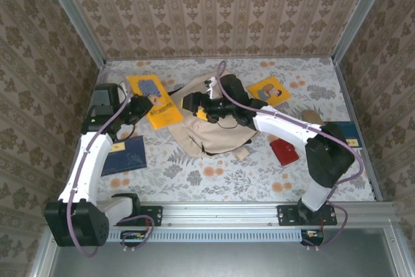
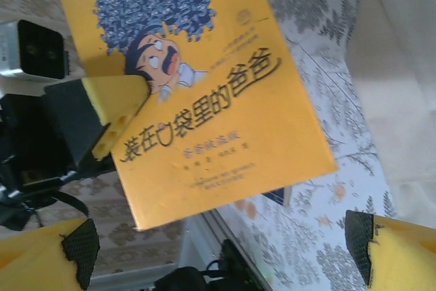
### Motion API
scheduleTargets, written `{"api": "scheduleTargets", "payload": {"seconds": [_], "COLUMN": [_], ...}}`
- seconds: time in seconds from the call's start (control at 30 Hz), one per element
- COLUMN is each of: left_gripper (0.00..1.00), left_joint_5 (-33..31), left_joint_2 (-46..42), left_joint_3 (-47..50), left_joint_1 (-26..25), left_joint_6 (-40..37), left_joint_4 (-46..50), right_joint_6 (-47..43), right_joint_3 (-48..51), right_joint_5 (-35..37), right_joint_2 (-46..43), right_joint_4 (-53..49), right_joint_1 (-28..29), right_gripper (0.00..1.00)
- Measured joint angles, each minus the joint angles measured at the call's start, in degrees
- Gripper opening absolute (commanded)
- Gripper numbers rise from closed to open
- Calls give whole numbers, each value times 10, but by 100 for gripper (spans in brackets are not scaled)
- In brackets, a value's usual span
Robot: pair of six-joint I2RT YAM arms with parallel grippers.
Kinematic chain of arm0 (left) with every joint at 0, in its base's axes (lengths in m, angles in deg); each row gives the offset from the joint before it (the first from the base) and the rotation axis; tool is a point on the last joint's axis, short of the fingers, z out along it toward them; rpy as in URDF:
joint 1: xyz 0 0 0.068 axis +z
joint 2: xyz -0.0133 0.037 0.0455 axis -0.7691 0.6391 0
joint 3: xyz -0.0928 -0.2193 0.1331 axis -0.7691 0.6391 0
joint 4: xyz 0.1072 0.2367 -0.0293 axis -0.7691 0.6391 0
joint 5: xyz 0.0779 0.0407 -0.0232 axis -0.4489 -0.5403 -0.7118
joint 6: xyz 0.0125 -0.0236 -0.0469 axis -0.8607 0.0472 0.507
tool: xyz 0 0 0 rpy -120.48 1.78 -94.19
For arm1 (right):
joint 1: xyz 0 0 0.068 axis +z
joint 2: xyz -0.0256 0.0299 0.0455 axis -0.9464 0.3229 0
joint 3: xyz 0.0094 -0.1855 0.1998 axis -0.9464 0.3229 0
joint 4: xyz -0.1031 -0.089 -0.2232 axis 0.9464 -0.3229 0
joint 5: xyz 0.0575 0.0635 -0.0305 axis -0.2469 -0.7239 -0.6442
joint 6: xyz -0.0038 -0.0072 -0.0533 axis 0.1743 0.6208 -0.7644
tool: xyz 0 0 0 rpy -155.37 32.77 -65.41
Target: Pack books, pencil case, and school supplies into a backpack
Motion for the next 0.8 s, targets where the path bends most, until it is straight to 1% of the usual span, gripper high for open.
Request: {"api": "scheduleTargets", "payload": {"seconds": [0.13, 0.27, 0.33, 0.47, 0.63, 0.7, 0.8], "left_gripper": [6, 6, 6, 6, 6, 6, 5], "left_joint_5": [-27, -72, -93, -132, -161, -169, -176], "left_joint_2": [24, 50, 57, 59, 59, 59, 59], "left_joint_3": [-1, -1, -1, -1, 1, 4, 9], "left_joint_1": [-66, -115, -132, -158, -170, -172, -178], "left_joint_6": [74, 126, 146, 182, 223, 237, 258], "left_joint_4": [-79, -140, -166, -221, -271, -286, -301], "right_joint_6": [67, 122, 144, 201, 261, 280, 306], "right_joint_3": [35, 70, 86, 114, 122, 121, 107], "right_joint_5": [-1, 22, 35, 59, 84, 93, 103], "right_joint_2": [-2, -9, -17, -19, -19, -17, -5], "right_joint_4": [65, 97, 109, 176, 261, 293, 314], "right_joint_1": [3, 3, 0, -8, -19, -24, -29], "right_gripper": [100, 100, 100, 95, 92, 90, 75]}}
